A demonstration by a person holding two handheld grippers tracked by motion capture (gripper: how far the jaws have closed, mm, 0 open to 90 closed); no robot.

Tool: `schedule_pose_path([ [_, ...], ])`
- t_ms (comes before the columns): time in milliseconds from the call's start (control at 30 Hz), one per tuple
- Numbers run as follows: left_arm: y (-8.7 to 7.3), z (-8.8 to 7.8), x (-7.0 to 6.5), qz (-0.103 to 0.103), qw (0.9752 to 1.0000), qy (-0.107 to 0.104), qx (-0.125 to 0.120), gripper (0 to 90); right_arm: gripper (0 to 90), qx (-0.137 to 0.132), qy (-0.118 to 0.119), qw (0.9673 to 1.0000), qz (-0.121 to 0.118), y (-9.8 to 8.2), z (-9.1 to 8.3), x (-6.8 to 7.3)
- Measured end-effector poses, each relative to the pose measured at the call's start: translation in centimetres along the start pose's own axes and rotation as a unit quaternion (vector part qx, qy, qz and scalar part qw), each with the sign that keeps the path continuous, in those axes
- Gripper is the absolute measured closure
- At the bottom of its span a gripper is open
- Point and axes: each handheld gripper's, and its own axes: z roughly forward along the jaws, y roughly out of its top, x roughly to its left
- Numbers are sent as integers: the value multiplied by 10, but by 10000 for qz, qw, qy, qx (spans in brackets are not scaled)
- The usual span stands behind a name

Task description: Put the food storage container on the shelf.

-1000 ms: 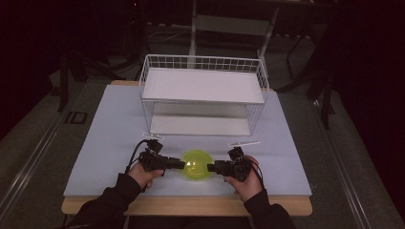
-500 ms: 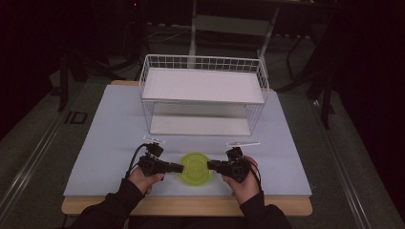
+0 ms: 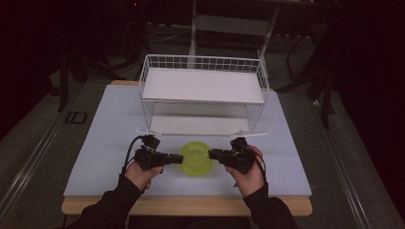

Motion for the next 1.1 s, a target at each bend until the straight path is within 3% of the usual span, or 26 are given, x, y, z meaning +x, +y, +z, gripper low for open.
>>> schedule_pose_path([
  [400,30,-25,-15,37,9995,27,-327,821,798,-283,-9,9993,-243,37,-14,11],
  [733,70,-44,-28,113,9981,50,-606,821,797,-517,-74,9978,-408,82,-33,17],
  [1100,113,-53,-34,55,9964,135,-829,821,794,-584,-205,9972,-427,128,-41,12],
])
